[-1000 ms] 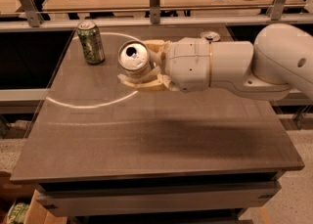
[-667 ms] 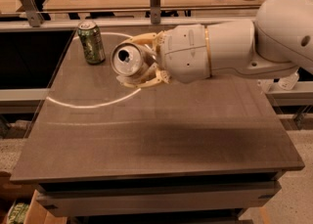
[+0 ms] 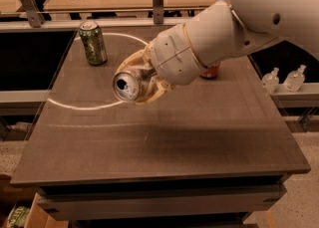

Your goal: Knock redbull can over

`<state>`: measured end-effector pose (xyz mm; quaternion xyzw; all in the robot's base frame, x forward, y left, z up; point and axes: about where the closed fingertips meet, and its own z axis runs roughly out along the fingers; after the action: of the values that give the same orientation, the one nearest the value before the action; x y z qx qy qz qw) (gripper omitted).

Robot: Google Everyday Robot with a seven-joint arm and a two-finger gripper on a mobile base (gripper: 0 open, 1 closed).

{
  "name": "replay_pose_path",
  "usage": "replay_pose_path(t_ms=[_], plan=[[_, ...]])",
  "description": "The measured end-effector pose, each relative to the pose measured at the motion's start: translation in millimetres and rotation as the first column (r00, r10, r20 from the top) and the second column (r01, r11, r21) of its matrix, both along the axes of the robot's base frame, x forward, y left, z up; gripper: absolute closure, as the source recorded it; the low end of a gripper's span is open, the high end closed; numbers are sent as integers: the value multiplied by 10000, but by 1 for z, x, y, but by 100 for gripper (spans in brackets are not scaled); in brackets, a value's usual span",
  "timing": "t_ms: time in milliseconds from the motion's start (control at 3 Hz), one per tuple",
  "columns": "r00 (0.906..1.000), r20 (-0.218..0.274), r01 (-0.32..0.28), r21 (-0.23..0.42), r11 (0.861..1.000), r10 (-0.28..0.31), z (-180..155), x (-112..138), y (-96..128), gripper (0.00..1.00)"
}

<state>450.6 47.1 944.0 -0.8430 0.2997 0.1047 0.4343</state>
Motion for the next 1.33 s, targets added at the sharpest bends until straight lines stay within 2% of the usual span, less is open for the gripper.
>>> replay_pose_path(t_ms=[333, 667, 1000, 1333], plan=[[9987, 500, -32, -2019, 9794, 136, -35, -1, -5, 100], [9933, 1100, 76, -3645, 9312, 350, -62, 3, -15, 100], [9877, 1381, 8, -4753, 8798, 738, -78, 9, -24, 100], [9865, 1124, -386, -5479, 8356, 1193, -91, 12, -28, 100]])
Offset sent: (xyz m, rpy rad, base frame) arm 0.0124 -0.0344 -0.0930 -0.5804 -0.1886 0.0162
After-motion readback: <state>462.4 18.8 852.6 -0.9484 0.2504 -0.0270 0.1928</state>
